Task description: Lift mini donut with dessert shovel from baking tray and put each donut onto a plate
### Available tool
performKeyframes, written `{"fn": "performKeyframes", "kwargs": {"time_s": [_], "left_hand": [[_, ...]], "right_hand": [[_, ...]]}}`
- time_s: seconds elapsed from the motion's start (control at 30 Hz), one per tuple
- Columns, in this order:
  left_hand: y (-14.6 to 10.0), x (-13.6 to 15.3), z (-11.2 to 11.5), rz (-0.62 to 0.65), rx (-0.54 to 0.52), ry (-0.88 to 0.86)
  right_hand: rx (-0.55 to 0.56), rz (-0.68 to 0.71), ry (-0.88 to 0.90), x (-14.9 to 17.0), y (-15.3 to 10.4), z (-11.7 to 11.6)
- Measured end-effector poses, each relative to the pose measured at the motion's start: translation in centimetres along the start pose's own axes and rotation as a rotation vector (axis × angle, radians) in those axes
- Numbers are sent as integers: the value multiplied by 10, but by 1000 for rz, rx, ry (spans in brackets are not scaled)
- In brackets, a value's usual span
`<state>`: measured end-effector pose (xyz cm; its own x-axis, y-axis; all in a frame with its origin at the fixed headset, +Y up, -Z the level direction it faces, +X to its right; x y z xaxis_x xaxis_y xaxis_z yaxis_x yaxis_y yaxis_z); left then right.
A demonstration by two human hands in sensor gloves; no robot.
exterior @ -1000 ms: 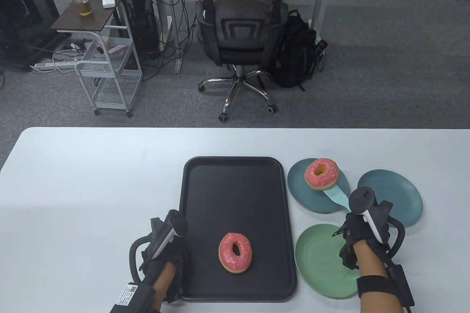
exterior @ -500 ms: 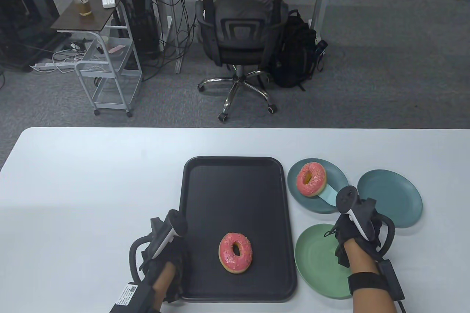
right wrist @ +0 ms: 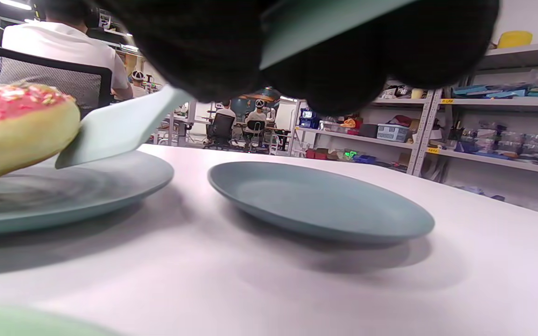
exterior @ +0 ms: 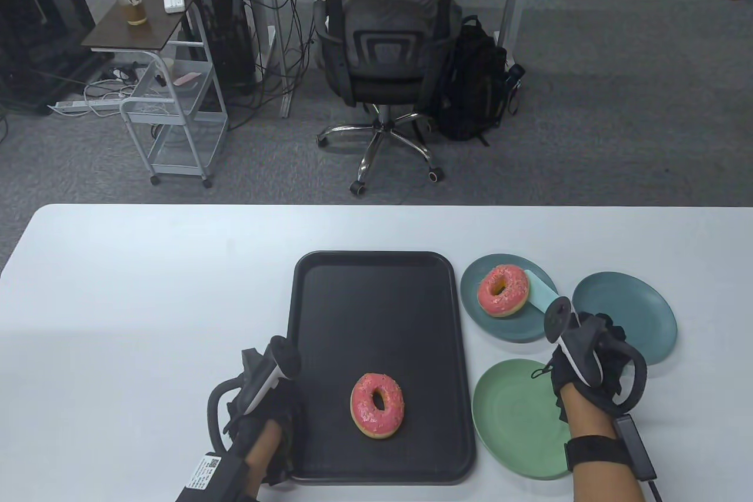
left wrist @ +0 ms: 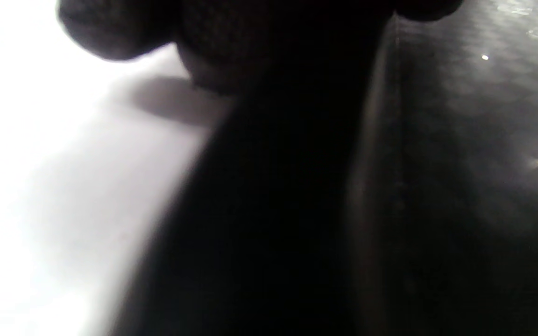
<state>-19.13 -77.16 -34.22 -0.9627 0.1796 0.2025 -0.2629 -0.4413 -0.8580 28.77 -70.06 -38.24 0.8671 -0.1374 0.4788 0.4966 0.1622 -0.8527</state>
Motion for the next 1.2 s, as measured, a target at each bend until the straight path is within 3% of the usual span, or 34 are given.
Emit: {"fn": "performKeyframes", "kwargs": {"time_s": [0.33,0.53,0.93,1.2], "left_hand": [[0,0,0,-1,0,2],[0,0,0,-1,0,4],[0,0,0,-2,0,5],[0,0,0,-2,2,3]], "right_hand": [[32,-52,-29,27,7,11],[12,-18,80,37,5,27],[-90,293,309,1,-32,54],[-266,575,307,-24,-67,48]]}}
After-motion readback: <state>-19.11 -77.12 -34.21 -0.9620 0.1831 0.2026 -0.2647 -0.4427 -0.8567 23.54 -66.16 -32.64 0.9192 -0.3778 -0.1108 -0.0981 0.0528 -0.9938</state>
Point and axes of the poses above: the tracker on the back of each hand, its own x axis roughly to the little-finger side, its own y axis roughly from the wrist to the fingertips, z = x × y, the point moved 1 cm from there along y, roughly from the wrist to the fingertips, and after that the axes turned 15 degrees about y, right-handed, at the moved point
